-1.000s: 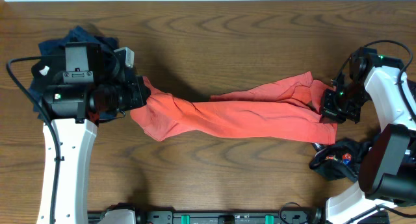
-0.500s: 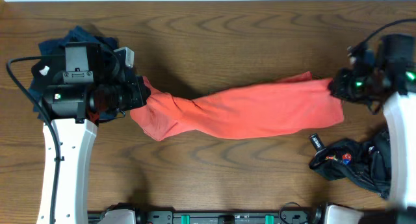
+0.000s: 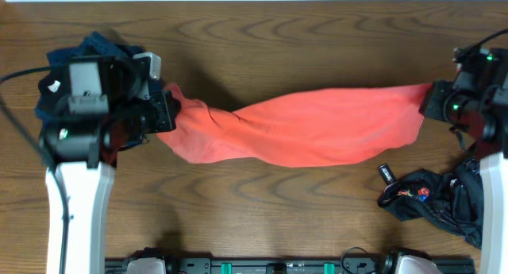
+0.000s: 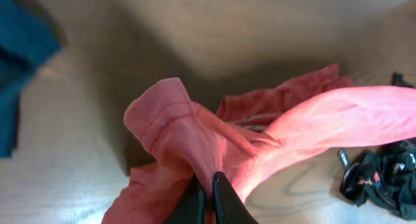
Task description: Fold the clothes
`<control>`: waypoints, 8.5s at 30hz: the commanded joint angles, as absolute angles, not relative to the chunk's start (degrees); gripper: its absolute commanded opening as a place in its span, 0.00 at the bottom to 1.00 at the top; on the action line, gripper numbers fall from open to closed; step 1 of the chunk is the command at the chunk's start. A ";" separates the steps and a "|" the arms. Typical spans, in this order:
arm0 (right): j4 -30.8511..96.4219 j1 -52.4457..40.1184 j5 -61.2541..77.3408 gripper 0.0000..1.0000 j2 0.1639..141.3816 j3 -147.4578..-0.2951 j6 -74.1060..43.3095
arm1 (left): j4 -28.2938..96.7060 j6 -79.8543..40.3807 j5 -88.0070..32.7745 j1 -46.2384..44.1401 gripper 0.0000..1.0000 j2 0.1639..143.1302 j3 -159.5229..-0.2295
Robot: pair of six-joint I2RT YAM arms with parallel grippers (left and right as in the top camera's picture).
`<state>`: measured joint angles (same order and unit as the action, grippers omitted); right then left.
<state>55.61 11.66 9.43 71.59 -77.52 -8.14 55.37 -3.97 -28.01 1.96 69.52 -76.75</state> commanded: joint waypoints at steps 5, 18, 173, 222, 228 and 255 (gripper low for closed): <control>51.35 12.84 -0.27 0.01 58.41 -81.80 -10.72 | 49.25 -3.70 -21.15 2.31 0.06 56.82 -78.96; 48.75 12.84 -7.09 0.01 53.52 -85.58 -13.41 | 40.58 -8.23 -18.35 2.31 0.06 48.73 -78.94; 78.02 18.24 -20.60 0.01 107.18 -112.42 -18.04 | 90.85 -4.16 -5.34 1.15 0.06 105.23 -131.33; 72.16 34.48 -14.15 0.01 87.96 -75.42 -23.42 | 68.34 -19.00 -10.48 0.78 0.06 62.46 -53.04; 67.09 31.92 -0.91 0.01 88.09 -75.18 -12.36 | 58.02 -19.00 -10.50 0.78 0.06 62.54 -51.90; 30.74 21.67 -1.02 0.01 89.25 -53.17 -12.82 | 28.32 -19.16 -13.54 0.78 0.06 88.09 -49.17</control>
<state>32.56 22.31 0.08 88.77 -54.54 -13.15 29.10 -19.33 -13.13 0.32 87.61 -49.41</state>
